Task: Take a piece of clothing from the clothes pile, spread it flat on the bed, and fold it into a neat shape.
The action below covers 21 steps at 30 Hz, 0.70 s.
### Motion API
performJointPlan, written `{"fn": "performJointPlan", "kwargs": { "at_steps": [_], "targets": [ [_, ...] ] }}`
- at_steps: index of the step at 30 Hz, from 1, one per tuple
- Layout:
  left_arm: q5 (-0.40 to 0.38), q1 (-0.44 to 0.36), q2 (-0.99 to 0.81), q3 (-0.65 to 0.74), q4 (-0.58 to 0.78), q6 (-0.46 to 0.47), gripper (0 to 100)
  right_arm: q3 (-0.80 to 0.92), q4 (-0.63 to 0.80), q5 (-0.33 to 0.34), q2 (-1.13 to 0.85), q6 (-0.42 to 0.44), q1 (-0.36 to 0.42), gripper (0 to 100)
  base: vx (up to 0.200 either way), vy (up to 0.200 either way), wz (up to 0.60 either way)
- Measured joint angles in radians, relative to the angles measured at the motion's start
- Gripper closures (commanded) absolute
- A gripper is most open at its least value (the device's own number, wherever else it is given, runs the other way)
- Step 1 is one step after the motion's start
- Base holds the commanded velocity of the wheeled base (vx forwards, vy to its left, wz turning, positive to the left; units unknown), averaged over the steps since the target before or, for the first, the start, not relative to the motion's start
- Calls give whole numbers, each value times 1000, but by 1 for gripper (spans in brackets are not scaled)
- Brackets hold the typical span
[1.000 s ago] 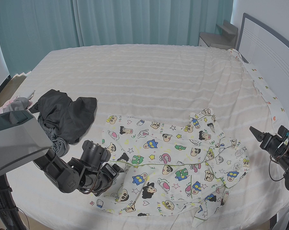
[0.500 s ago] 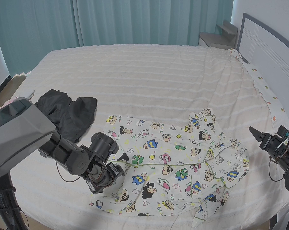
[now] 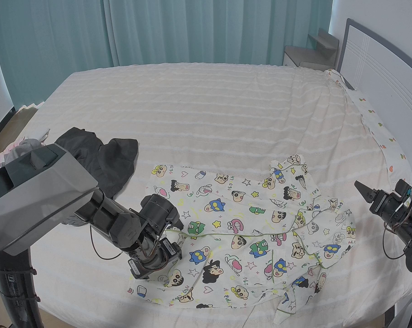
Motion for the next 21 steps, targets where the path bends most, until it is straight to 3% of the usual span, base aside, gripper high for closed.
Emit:
{"fn": "performJointPlan", "kwargs": {
  "at_steps": [11, 21],
  "targets": [
    [6, 34, -14, 24, 51, 51, 0, 1, 0, 0, 0, 0, 5, 0, 0, 0, 0],
    [9, -2, 6, -17, 49, 64, 0, 3, 0, 0, 0, 0, 7, 0, 0, 0, 0]
  ]
}}
